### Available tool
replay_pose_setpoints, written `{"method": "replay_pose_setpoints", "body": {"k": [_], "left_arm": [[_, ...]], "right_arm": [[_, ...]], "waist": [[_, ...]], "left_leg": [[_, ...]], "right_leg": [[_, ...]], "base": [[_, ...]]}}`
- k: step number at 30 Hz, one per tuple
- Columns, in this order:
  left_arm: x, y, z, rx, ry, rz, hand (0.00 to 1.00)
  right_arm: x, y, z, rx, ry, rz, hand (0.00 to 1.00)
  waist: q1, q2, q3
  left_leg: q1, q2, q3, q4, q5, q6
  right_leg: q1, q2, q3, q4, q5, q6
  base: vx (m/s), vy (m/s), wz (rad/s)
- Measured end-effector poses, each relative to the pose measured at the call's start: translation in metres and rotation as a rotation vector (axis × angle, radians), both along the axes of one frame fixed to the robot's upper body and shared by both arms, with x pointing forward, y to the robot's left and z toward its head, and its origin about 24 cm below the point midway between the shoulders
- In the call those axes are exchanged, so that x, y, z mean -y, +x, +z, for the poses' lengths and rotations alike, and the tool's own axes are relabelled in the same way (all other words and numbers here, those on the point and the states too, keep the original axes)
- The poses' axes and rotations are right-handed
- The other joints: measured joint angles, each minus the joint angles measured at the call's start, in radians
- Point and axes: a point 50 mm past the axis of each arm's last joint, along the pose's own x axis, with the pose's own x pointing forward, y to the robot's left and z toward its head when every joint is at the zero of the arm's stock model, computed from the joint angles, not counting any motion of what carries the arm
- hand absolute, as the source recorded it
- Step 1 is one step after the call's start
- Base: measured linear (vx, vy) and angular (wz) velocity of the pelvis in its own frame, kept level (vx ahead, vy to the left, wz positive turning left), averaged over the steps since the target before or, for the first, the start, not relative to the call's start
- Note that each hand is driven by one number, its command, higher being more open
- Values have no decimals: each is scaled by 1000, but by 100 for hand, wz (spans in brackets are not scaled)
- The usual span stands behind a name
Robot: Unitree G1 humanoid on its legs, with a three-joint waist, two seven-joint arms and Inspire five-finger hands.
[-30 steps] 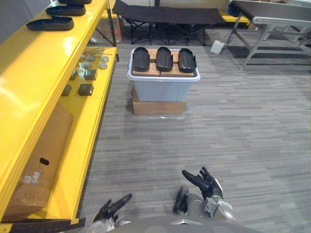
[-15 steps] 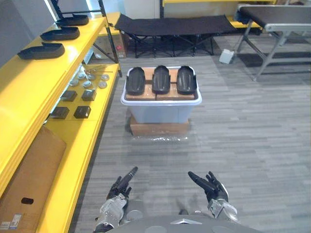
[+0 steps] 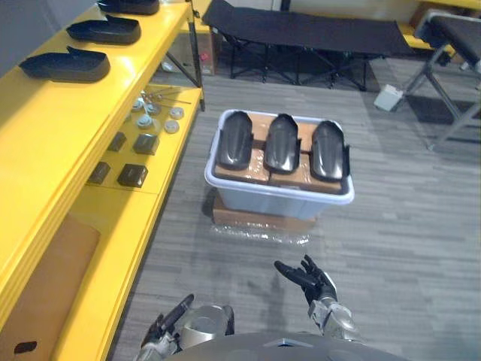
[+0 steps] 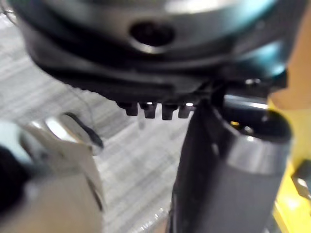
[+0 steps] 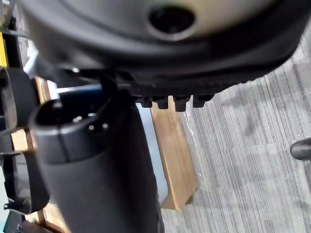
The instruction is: Walk over and take three plastic housings, then place them on the shelf
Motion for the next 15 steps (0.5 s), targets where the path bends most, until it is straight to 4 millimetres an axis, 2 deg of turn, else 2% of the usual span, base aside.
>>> {"method": "replay_pose_setpoints", "body": {"k": [1, 3, 4, 6, 7, 8, 9, 10, 11, 13, 14, 15], "left_arm": [[4, 10, 2, 30, 1, -28, 100], [9, 22, 4, 59, -6, -59, 100], [14, 31, 7, 81, -10, -94, 100], [16, 41, 10, 101, -13, -128, 100], [16, 42, 10, 98, -14, -144, 100], [11, 42, 10, 80, -18, -156, 100], [9, 42, 9, 68, -20, -157, 100], [14, 39, 7, 56, -37, -152, 100], [17, 34, 4, 36, -55, -142, 100], [14, 25, 1, 10, -60, -115, 100], [14, 19, -1, -4, -65, -95, 100], [15, 8, -3, -25, -73, -69, 100]], "right_arm": [[0, -1, 0, -6, -19, 32, 100], [2, 4, 2, 14, -39, 48, 100], [4, 4, 3, 25, -53, 46, 100], [5, 8, 5, 55, -73, 43, 100], [5, 6, 5, 62, -78, 42, 100], [4, -5, 3, 51, -79, 43, 100], [7, -8, 2, 42, -86, 44, 100], [12, -10, 2, 35, -103, 45, 100], [18, -8, 4, 48, -124, 42, 100], [24, -7, 5, 49, -151, 51, 100], [27, -8, 5, 46, -161, 55, 100], [25, -10, 4, 25, -157, 68, 100]], "waist": [[-10, 6, -7], [-27, 22, -5], [-37, 37, -9], [-50, 38, -10], [-51, 27, -15], [-52, -36, -26], [-49, -30, -31], [-45, 1, -29], [-54, 19, -25], [-51, 14, -21], [-51, 19, -25], [-36, 18, -31]], "left_leg": [[52, 4, -17, -42, 0, 0], [85, 33, -41, -56, -2, -5], [93, 69, -58, -52, -12, -22], [101, 108, -90, -39, -29, -53], [106, 116, -105, -34, -44, -78], [108, 90, -136, -10, -76, -116], [110, 95, -145, 1, -91, -123], [102, 122, -143, 29, -100, -132], [81, 131, -147, 80, -97, -137], [69, 135, -127, 76, -127, -149], [73, 134, -95, -23, -105, -153], [81, 138, -66, -69, -38, -133]], "right_leg": [[-58, -28, -66, 33, -43, -56], [-90, -19, -144, -55, -69, -91], [-119, 23, -169, -175, -71, -97], [-145, 108, -124, -400, -46, -76], [-146, 147, -80, -532, 15, -84], [-146, 165, 6, -656, 211, -109], [-128, 162, 11, -652, 173, -100], [-115, 193, 11, -672, 170, -101], [-78, 208, 2, -725, 171, -101], [-11, 211, -5, -819, 178, -91], [21, 218, -15, -863, 194, -85], [39, 232, -3, -906, 208, -73]], "base": [[420, 3, 45], [327, -47, 42], [242, -83, 43], [317, -151, 50], [435, -299, 75], [392, -288, 67], [395, -276, 42], [343, -213, 8], [302, -176, 1], [227, -151, 11], [141, -85, -10], [81, -37, -30]]}}
